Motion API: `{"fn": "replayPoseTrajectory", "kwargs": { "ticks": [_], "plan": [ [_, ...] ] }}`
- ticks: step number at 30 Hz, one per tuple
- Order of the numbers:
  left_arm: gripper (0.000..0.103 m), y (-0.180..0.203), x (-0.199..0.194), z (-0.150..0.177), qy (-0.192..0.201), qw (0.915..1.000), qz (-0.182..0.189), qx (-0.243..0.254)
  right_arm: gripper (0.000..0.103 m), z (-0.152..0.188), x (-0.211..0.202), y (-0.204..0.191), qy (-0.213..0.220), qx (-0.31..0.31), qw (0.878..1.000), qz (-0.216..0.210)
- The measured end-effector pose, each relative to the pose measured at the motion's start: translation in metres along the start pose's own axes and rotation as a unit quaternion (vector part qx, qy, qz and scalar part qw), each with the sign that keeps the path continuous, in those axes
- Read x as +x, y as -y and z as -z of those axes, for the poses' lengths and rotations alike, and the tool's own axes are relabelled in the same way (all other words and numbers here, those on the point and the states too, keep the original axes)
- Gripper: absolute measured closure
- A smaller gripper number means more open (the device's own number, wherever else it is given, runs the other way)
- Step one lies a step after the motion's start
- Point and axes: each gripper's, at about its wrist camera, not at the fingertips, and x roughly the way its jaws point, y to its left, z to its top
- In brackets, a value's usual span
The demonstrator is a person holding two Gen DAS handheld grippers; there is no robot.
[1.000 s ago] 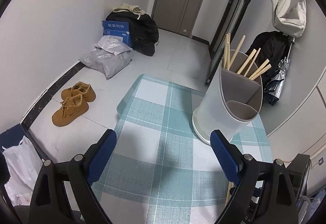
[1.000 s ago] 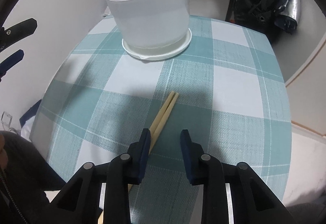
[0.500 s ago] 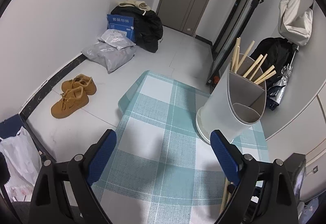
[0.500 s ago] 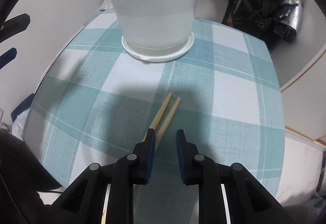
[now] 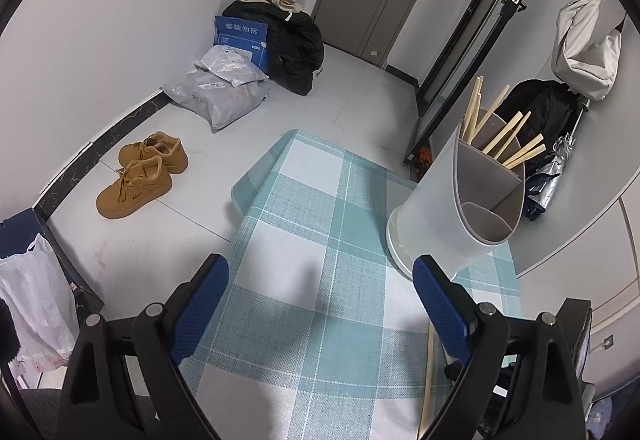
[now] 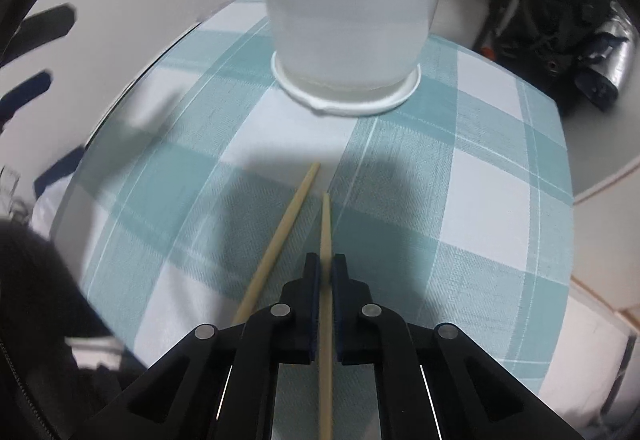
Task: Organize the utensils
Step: 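Close the left tool on the last chopstick while the right tool holds its chopstick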
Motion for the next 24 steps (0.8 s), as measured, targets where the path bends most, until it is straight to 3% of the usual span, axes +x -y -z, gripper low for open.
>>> {"fn": "replayPoseTrajectory", "kwargs": {
  "ticks": [6, 14, 20, 24],
  "plan": [
    [0.013, -0.002, 0.003, 0.000, -0.007, 1.0000, 0.000, -0.007, 0.096, 0.002, -0.001, 0.002, -0.016, -0.029, 0.999, 0.001],
    [0.013, -0.002, 0.009, 0.004, -0.016, 0.9997, -0.015, -0.007, 0.097, -0.020, 0.009, -0.010, 0.001, -0.048, 0.999, 0.013],
    [0.013, 0.004, 0.022, 0.013, -0.047, 0.9987, -0.016, 0.015, 0.100, -0.025, 0.009, 0.000, 0.017, -0.032, 0.999, -0.023],
    [0.013, 0.020, 0.030, 0.026, -0.069, 0.9961, -0.020, 0.052, 0.100, -0.027, -0.007, 0.027, 0.060, 0.017, 0.997, -0.050]
  ]
}}
